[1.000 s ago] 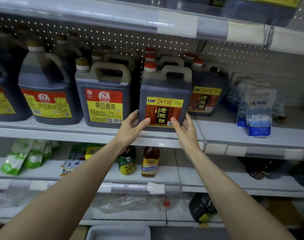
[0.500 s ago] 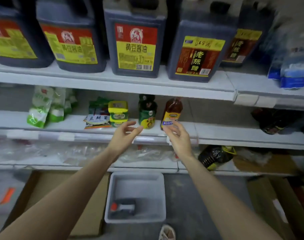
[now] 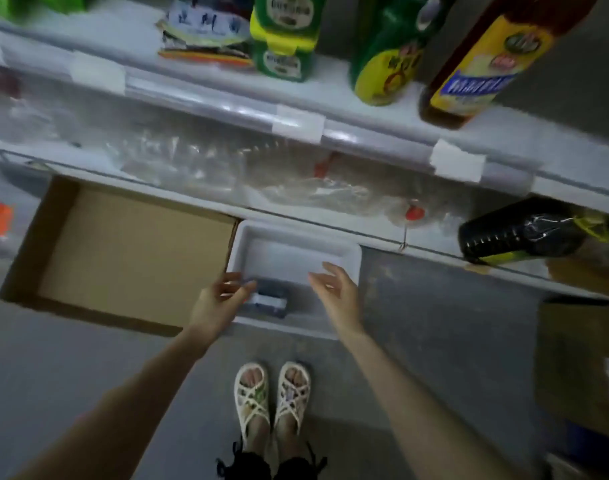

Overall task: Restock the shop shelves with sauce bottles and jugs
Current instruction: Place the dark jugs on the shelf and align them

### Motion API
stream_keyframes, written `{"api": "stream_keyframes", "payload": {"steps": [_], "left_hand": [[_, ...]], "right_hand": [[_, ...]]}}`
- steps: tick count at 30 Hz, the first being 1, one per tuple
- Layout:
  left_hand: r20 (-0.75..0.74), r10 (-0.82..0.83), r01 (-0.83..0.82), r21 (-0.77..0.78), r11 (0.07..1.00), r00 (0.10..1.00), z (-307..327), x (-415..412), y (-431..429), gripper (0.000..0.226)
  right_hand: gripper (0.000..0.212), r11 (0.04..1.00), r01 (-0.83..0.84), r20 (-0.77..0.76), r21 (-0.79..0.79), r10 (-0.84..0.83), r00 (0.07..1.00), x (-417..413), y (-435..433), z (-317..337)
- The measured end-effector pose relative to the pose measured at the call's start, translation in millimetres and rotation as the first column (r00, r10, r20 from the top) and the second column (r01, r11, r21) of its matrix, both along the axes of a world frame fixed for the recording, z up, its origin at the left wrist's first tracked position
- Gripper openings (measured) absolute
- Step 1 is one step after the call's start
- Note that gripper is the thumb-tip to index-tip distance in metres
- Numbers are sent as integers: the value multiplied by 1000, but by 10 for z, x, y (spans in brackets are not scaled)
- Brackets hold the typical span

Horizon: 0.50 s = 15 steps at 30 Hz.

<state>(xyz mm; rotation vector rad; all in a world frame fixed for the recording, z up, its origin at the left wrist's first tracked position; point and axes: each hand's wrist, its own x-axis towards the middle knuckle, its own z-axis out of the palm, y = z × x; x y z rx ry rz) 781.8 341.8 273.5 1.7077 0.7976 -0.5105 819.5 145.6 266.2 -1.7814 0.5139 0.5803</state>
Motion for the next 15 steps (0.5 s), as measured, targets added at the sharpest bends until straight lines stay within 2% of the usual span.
{"api": "stream_keyframes", "payload": {"steps": [7,11,12,15], "left_hand": [[-107,53,-48,46,998,993,-1369,-511,175,38],[-134,71,-63,64,996,988,-2032,-633,202,44],[-146,67,-59,59,997,987,-2186,-654,208,45],[-145,17,-18,-3,1000,989,-2586,-693,214,59]], "right_hand": [[47,996,-85,-157,11,86,984,-465,124,-1338],[39,996,-91,-207,-13,86,975,-634,145,-1988],[41,994,-104,-213,-15,98,972,-667,147,-2135],[64,993,-118,-228,-26,109,968,-746,155,-2541]]}}
